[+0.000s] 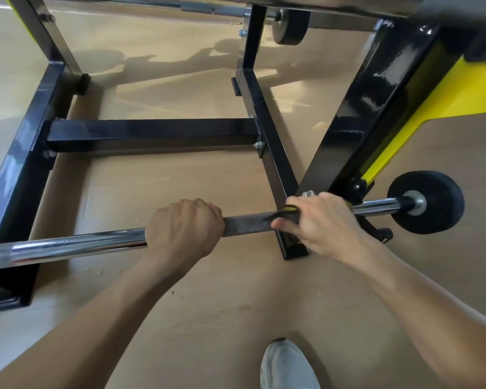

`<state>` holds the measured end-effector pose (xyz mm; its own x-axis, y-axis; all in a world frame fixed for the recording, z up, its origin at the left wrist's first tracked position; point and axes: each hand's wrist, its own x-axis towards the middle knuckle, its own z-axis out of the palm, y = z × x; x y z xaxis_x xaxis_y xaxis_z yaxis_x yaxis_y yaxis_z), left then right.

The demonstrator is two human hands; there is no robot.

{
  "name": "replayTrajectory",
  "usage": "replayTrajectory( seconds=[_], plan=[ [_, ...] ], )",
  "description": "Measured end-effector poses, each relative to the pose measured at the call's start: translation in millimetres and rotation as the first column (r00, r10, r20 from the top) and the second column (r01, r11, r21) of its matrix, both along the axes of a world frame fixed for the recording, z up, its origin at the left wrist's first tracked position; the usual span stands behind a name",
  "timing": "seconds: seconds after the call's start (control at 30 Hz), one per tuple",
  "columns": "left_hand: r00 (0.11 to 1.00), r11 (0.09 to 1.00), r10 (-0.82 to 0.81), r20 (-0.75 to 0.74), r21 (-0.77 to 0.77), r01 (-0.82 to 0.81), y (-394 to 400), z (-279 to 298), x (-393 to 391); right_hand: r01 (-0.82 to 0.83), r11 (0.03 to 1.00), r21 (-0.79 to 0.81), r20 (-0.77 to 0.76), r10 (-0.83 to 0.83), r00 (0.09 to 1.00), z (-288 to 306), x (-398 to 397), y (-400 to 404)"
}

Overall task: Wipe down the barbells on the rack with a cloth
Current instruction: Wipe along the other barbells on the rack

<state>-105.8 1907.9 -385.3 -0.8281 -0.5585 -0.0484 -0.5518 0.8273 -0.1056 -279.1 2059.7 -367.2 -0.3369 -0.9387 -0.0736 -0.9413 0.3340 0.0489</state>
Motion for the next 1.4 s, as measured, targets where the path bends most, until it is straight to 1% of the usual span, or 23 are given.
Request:
replayTrajectory(
  seconds=[0.1,0.17,0.23,0.27,0.3,0.33,0.4,0.47,0.53,0.6,0.63,0.7,0.77,0.87,0.97,1.07,1.1,1.17,1.23,1.3,1.33,1.4],
  plan=[
    [0.999,0.999,-0.010,0.031,0.036,0.009,-0.5,7.4,0.4,-0.107,0.994,0.036,0.114,0.103,0.988,-2.2,26.1,-31.6],
    [0.999,0.998,-0.032,0.040,0.055,0.030,-1.5,7.6,1.6,-0.189,0.981,0.038,0.150,0.182,0.972,-3.7,46.1,-48.9],
    [0.998,0.997,-0.057,0.029,0.057,0.055,-3.1,6.7,5.4,-0.289,0.955,-0.062,0.151,0.295,0.943,-8.4,53.1,-53.1],
    [0.998,0.995,-0.058,0.005,0.079,0.058,-4.4,5.6,8.5,-0.329,0.938,-0.109,0.159,0.343,0.926,-10.0,49.3,-48.2],
    [0.998,0.989,-0.057,-0.025,0.134,0.060,-7.1,5.0,11.5,-0.345,0.929,-0.131,0.168,0.364,0.916,-11.3,40.6,-39.2],
    [0.997,0.974,-0.045,-0.061,0.221,0.058,-10.4,5.1,14.2,-0.329,0.936,-0.126,0.169,0.347,0.923,-11.7,28.6,-27.7],
    [0.986,0.922,-0.012,-0.165,0.381,0.075,-13.5,8.2,20.5,-0.212,0.974,-0.079,0.139,0.221,0.965,-9.3,-0.4,-0.1],
    [0.973,0.899,-0.039,-0.226,0.417,0.133,-11.3,12.5,24.4,-0.080,0.996,-0.034,0.069,0.082,0.994,-4.8,-20.6,22.8],
    [0.965,0.894,-0.092,-0.246,0.407,0.189,-6.7,13.0,25.1,-0.031,0.999,-0.004,0.005,0.031,0.999,-3.9,-23.3,24.6],
    [0.961,0.889,-0.117,-0.249,0.405,0.213,-5.3,11.9,23.2,-0.065,0.998,0.026,0.034,0.065,0.997,-0.4,-10.9,6.9],
    [0.963,0.875,-0.107,-0.248,0.436,0.210,-6.7,13.1,22.2,-0.101,0.994,0.036,0.076,0.098,0.992,1.3,-2.5,-4.0],
    [0.969,0.818,-0.088,-0.231,0.539,0.203,-13.2,17.5,20.6,-0.177,0.984,0.031,0.158,0.170,0.973,3.0,17.3,-26.4],
    [0.969,0.783,-0.114,-0.217,0.581,0.222,-19.9,21.6,21.5,-0.218,0.975,0.032,0.202,0.208,0.957,1.0,38.9,-47.2],
    [0.971,0.798,-0.117,-0.209,0.562,0.217,-26.2,22.8,24.6,-0.243,0.969,0.040,0.231,0.228,0.946,-3.8,56.2,-69.1],
    [0.965,0.815,-0.097,-0.244,0.537,0.218,-27.9,18.1,29.1,-0.318,0.947,0.051,0.280,0.292,0.914,-4.0,42.3,-68.5],
    [0.952,0.811,-0.107,-0.285,0.529,0.249,-30.6,14.3,32.6,-0.373,0.928,-0.001,0.294,0.357,0.887,-1.2,33.0,-55.6],
    [0.951,0.809,-0.108,-0.290,0.530,0.254,-31.1,13.8,33.2,-0.358,0.934,-0.014,0.277,0.348,0.896,-0.4,29.1,-48.9],
    [0.944,0.810,-0.110,-0.312,0.522,0.267,-32.0,11.1,35.1,-0.275,0.962,-0.003,0.223,0.268,0.937,1.3,9.9,-28.6],
    [0.932,0.816,-0.117,-0.344,0.502,0.287,-31.3,7.9,36.4,-0.142,0.988,0.068,0.176,0.128,0.976,7.4,-18.0,0.1],
    [0.923,0.822,-0.121,-0.365,0.484,0.299,-30.7,4.5,36.5,-0.026,0.988,0.155,0.101,0.010,0.995,13.6,-36.0,21.0],
    [0.921,0.826,-0.121,-0.371,0.476,0.301,-30.9,3.3,36.8,0.004,0.984,0.176,0.068,-0.017,0.998,13.5,-39.0,24.3],
    [0.922,0.831,-0.121,-0.368,0.470,0.297,-29.7,1.4,37.0,0.011,0.979,0.202,0.026,-0.017,1.000,12.3,-34.9,19.6]
  ],
)
